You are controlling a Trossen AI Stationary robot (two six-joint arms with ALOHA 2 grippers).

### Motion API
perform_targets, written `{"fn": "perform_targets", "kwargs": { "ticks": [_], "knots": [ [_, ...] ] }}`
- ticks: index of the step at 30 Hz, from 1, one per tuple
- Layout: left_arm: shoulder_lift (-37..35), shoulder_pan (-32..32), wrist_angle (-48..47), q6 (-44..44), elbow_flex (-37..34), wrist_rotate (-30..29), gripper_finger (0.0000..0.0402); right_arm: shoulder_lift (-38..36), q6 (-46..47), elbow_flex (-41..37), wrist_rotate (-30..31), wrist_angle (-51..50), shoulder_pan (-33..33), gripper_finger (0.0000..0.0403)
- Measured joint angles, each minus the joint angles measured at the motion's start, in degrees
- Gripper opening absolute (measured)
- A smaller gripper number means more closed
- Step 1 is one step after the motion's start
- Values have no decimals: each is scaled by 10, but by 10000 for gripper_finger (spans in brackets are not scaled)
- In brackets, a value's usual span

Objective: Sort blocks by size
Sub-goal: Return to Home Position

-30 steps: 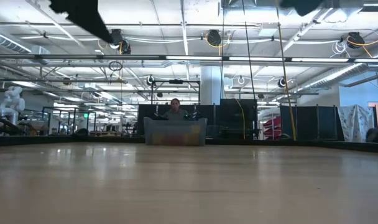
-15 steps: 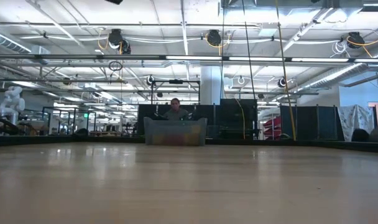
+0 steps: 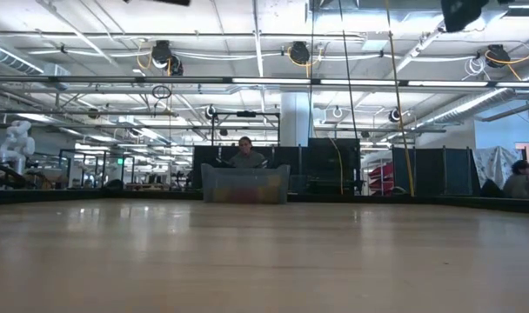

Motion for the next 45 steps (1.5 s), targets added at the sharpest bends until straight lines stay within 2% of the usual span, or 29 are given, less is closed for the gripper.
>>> {"fn": "perform_targets", "kwargs": {
  "ticks": [5, 10, 16, 23, 29, 34, 40, 45],
  "knots": [
    [0, 39, 138, 53, -59, 76, 138, -39, -4, -62, 28, 61, -2, 2],
    [1, 95, 296, 91, -124, 159, 138, -50, -17, -144, 25, 193, -19, 2],
    [0, 165, 387, 103, -163, 260, 138, -47, -21, -229, -3, 329, -60, 2],
    [-4, 245, 392, 132, -166, 331, 138, -47, 10, -254, -64, 356, -126, 2],
    [-55, 315, 361, 129, -166, 406, 138, -47, 12, -254, -118, 367, -177, 2],
    [-135, 341, 275, 132, -166, 411, 138, -47, 20, -254, -155, 367, -217, 2],
    [-233, 339, 174, 113, -166, 411, 138, -46, 40, -254, -202, 366, -252, 2],
    [-285, 322, 157, 98, -191, 406, 138, -31, 45, -254, -220, 378, -265, 2]
  ]
}}
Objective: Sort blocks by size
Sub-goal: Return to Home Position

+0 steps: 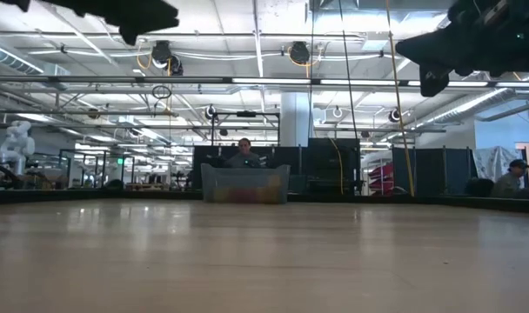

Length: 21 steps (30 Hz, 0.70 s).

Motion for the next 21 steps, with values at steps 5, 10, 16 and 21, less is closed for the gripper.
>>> {"fn": "perform_targets", "kwargs": {
  "ticks": [5, 10, 16, 21],
  "knots": [
    [-41, -14, 8, -14, -58, -20, 138, 34, 8, 0, -25, 46, -3, 2],
    [-68, -20, 37, -30, -116, -23, 138, 67, 0, 0, -26, 77, -3, 2],
    [-103, -20, 34, -49, -155, -22, 138, 104, 0, 0, -24, 84, -3, 2],
    [-146, -20, -4, -59, -158, -22, 138, 116, 0, 0, -24, 113, -3, 2]
  ]
}}
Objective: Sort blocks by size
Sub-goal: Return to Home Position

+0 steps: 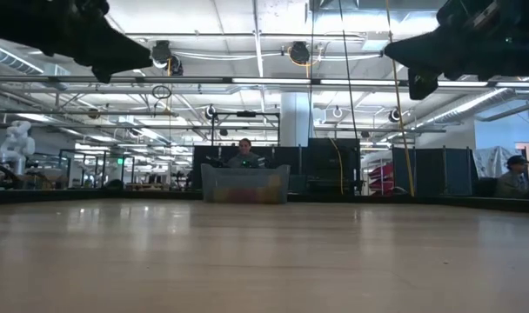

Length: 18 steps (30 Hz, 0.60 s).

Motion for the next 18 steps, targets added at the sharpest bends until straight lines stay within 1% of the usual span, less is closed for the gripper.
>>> {"fn": "perform_targets", "kwargs": {
  "ticks": [3, 6, 10, 13, 18],
  "knots": [
    [-35, 0, -48, -10, 0, 0, 138, -22, -3, 0, -1, -1, 0, 2],
    [-69, -1, -96, -17, 0, 0, 138, -59, -5, 0, -1, -17, 0, 2],
    [-100, -13, -113, -16, 0, 0, 138, -108, -13, 0, -1, -47, 0, 2],
    [-108, -24, -83, -14, -12, 0, 138, -110, -17, 0, 0, -50, 0, 2],
    [-110, -34, 20, -1, -86, 9, 138, -64, -26, 0, 3, -8, -17, 2]
  ]
}}
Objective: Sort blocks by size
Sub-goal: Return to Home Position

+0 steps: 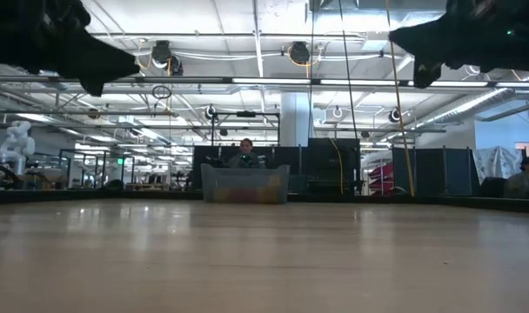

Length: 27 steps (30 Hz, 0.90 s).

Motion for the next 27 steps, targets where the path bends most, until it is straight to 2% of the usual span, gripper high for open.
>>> {"fn": "perform_targets", "kwargs": {
  "ticks": [6, 10, 14, 22, 27],
  "knots": [
    [-1, -1, 50, 2, -47, -9, 138, 82, 2, 0, -5, 70, -24, 2],
    [-6, -1, 53, 13, -46, -20, 138, 87, 14, 0, -55, 86, -48, 2],
    [-24, -3, 41, 15, -46, -20, 138, 39, 30, 0, -92, 49, -71, 2],
    [-69, -3, -36, -12, -46, -21, 138, -89, 43, 0, -94, -108, -96, 2],
    [-94, -3, -37, -15, -46, -21, 138, -161, 61, 0, -110, -176, -95, 2]
  ]
}}
